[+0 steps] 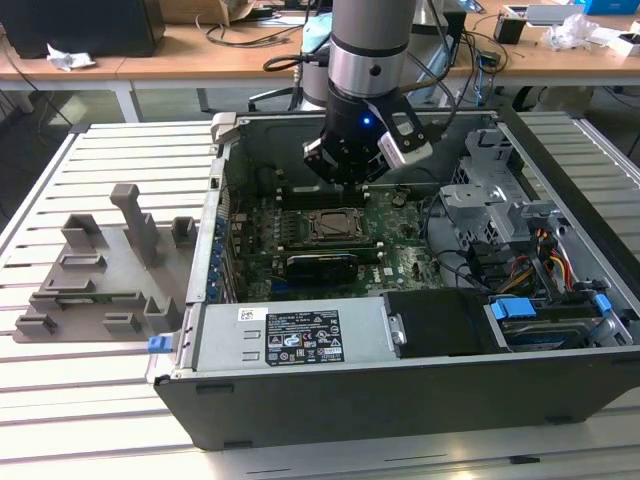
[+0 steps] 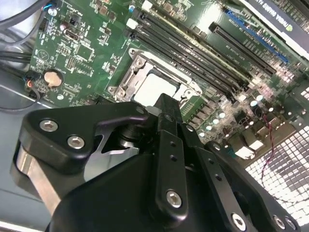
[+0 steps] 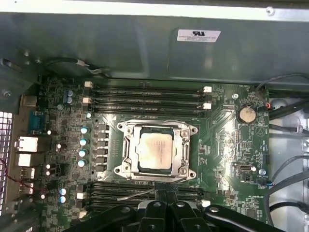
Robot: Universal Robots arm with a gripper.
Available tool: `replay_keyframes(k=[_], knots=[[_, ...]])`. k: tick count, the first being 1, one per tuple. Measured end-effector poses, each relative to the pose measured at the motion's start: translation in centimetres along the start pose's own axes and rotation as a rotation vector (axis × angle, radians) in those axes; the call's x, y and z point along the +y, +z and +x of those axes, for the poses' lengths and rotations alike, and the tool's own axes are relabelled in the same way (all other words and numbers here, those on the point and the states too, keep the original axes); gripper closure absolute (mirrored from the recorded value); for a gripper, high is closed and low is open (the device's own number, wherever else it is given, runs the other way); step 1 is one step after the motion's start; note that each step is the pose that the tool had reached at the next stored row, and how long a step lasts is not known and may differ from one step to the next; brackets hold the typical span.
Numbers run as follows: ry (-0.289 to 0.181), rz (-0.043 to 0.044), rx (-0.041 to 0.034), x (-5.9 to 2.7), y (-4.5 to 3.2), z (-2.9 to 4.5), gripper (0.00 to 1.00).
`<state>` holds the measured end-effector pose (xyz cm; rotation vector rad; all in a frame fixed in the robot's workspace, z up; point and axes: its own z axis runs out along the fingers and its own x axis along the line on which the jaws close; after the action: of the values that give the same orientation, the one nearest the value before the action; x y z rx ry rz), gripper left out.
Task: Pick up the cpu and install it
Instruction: 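Install the second cpu locking lever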
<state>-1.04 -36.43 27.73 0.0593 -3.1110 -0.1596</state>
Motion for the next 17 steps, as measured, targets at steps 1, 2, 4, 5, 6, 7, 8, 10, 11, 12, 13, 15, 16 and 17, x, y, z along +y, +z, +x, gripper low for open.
replay_keyframes(k=[1, 2, 4, 5, 6, 7, 8, 10, 11, 12, 13, 15, 16, 17], knots=[[0.000, -0.0030, -0.0002, -0.29, 0.21, 0.04, 0.89], [0.000, -0.0041, -0.0002, -0.52, 0.52, 0.08, 0.89], [0.000, -0.0047, -0.0002, -0.75, 0.90, 0.14, 0.89], [0.000, -0.0053, -0.0003, -0.86, 1.13, 0.20, 0.89], [0.000, -0.0058, -0.0003, -0.92, 1.27, 0.26, 0.89], [0.000, -0.0064, -0.0003, -0.98, 1.41, 0.33, 0.89], [0.000, -0.0069, -0.0003, -1.06, 1.55, 0.41, 0.89], [0.000, -0.0078, -0.0002, -1.25, 1.85, 0.63, 0.89], [0.000, -0.0082, -0.0003, -1.33, 1.98, 0.72, 0.89], [0.000, -0.0093, -0.0005, -1.45, 2.24, 0.88, 0.89], [0.000, -0.0095, -0.0003, -1.54, 2.36, 0.98, 0.89], [0.000, -0.0111, -0.0005, -1.67, 2.57, 1.22, 0.89], [0.000, -0.0115, -0.0004, -1.72, 2.65, 1.35, 0.89], [0.000, -0.0123, -0.0004, -1.78, 2.72, 1.52, 0.89]])
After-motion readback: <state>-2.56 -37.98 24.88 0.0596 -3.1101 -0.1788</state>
